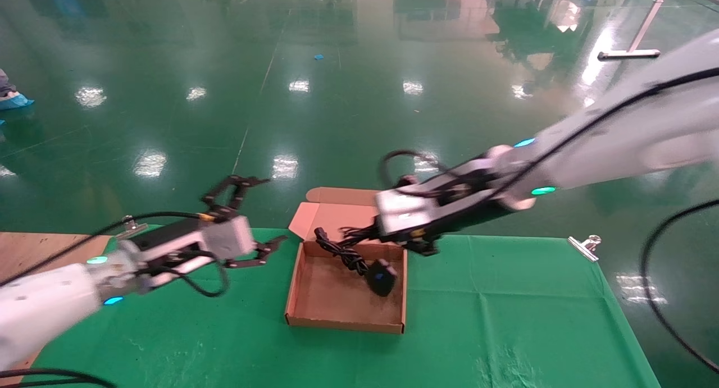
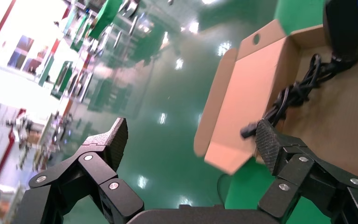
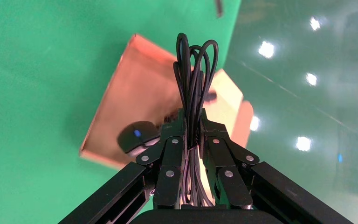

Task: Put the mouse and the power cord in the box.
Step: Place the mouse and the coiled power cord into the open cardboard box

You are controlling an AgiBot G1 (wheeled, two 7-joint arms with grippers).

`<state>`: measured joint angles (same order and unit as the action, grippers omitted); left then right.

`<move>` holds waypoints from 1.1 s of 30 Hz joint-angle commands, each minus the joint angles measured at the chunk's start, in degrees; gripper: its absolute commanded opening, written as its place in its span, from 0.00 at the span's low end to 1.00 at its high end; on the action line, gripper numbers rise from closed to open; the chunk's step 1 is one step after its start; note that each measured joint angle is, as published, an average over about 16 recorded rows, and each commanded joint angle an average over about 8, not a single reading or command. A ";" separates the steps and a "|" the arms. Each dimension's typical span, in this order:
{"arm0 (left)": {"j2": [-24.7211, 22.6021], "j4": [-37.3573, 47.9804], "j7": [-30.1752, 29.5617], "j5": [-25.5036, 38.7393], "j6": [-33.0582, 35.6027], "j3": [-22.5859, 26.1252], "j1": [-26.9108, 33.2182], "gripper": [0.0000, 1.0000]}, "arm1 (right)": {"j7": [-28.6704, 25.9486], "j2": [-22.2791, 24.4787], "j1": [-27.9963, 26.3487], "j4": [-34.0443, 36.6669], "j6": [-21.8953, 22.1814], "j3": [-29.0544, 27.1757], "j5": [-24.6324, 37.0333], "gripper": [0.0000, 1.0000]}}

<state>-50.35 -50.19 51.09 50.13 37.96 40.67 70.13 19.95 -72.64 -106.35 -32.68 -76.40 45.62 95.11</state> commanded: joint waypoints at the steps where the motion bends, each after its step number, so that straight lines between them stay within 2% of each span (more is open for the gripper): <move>1: 2.45 -0.62 -0.49 -2.14 1.34 -1.51 -0.96 1.00 | 0.71 -3.49 -0.19 2.92 1.93 0.61 1.25 0.00; 7: 6.44 2.88 0.73 -7.05 7.16 -4.94 -2.49 1.00 | 0.80 -6.03 2.38 2.39 9.00 4.58 -1.16 0.00; 11: 7.49 7.10 2.09 -9.40 11.03 -6.47 -2.93 1.00 | -0.55 -6.16 4.80 0.05 16.45 8.03 -4.05 0.00; 17: 5.77 13.48 5.24 -9.99 14.83 -6.78 -2.66 1.00 | -2.04 -6.03 8.81 -1.02 27.77 13.59 -7.22 0.00; 23: 1.96 18.15 7.30 -9.54 17.15 -6.10 -1.51 1.00 | -2.36 -5.80 11.65 2.05 32.68 18.21 -9.24 0.01; 25: 0.76 19.53 7.80 -9.39 17.79 -5.87 -1.04 1.00 | -2.07 -5.75 12.30 3.23 33.45 19.33 -9.90 0.10; 26: 0.26 20.17 8.04 -9.33 18.09 -5.79 -0.81 1.00 | -1.90 -5.73 12.57 3.77 33.72 19.79 -10.25 0.19; 31: -1.10 22.71 8.92 -9.33 19.55 -5.68 0.11 1.00 | -1.29 -5.72 13.55 5.62 34.55 21.27 -12.07 0.81; 33: -1.30 23.39 9.16 -9.37 19.96 -5.71 0.33 1.00 | -1.24 -5.74 13.82 6.05 34.80 21.60 -12.73 0.97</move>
<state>-51.49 -27.30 60.07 40.78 57.65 34.96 70.29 18.59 -78.38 -92.66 -26.93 -41.73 66.97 82.75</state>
